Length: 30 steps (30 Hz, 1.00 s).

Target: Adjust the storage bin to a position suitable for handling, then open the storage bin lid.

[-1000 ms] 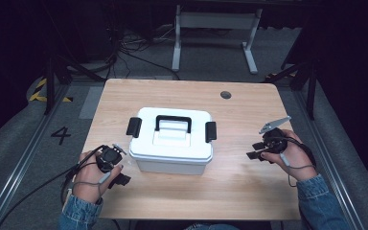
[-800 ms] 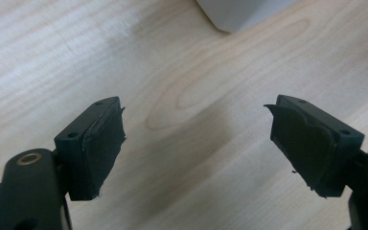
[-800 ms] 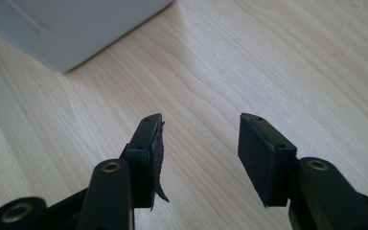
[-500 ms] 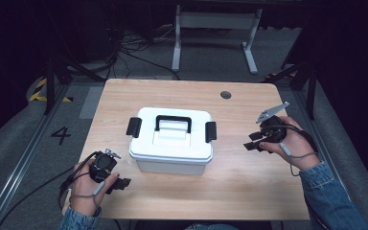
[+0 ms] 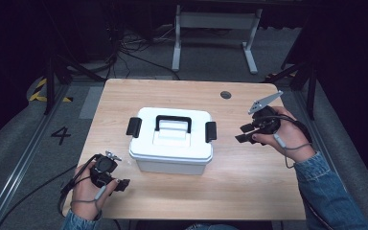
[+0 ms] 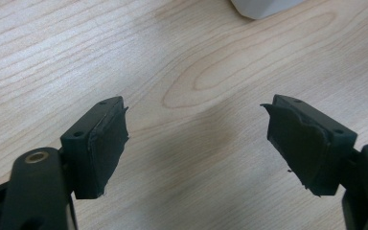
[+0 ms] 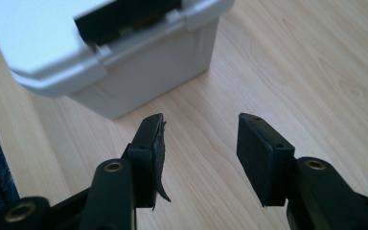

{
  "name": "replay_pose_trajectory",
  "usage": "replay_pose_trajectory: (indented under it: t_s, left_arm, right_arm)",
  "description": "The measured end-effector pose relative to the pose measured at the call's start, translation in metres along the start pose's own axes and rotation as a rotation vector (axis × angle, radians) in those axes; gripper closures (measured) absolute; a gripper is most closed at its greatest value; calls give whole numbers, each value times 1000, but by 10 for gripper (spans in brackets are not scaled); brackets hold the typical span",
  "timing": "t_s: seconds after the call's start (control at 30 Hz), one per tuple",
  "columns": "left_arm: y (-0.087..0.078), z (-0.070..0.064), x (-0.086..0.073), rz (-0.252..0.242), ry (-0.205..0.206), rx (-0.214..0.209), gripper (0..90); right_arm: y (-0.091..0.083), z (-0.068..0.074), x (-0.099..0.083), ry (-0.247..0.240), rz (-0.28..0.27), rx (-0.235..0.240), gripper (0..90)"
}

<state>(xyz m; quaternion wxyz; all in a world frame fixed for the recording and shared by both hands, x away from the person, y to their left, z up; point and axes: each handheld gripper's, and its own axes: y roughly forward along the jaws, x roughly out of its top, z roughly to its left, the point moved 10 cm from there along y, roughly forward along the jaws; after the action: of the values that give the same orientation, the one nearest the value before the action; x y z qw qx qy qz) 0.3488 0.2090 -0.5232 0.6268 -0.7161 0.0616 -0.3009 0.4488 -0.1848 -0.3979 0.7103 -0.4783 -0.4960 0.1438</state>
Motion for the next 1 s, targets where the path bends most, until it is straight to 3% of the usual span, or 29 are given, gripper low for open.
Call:
replay_pose_trajectory:
  t_s: [0.17, 0.47, 0.5, 0.53, 0.7, 1.0]
  left_arm:
    - [2, -2, 1, 19, 10, 14, 267]
    - [5, -9, 4, 10, 24, -22, 269]
    - [5, -12, 3, 17, 5, -31, 269]
    - [5, -10, 4, 9, 26, -27, 270]
    - [4, -9, 2, 5, 9, -28, 269]
    - [4, -10, 3, 0, 17, -24, 265]
  right_arm:
    - [-6, 9, 24, -32, -24, 18, 540]
    - [-1, 25, 69, -93, -44, 61, 541]
    - [0, 27, 74, -94, -49, 65, 541]
    - [1, 29, 79, -99, -51, 72, 540]
    - [12, 36, 101, -136, -37, 87, 534]
    - [35, 48, 124, -178, -10, 118, 533]
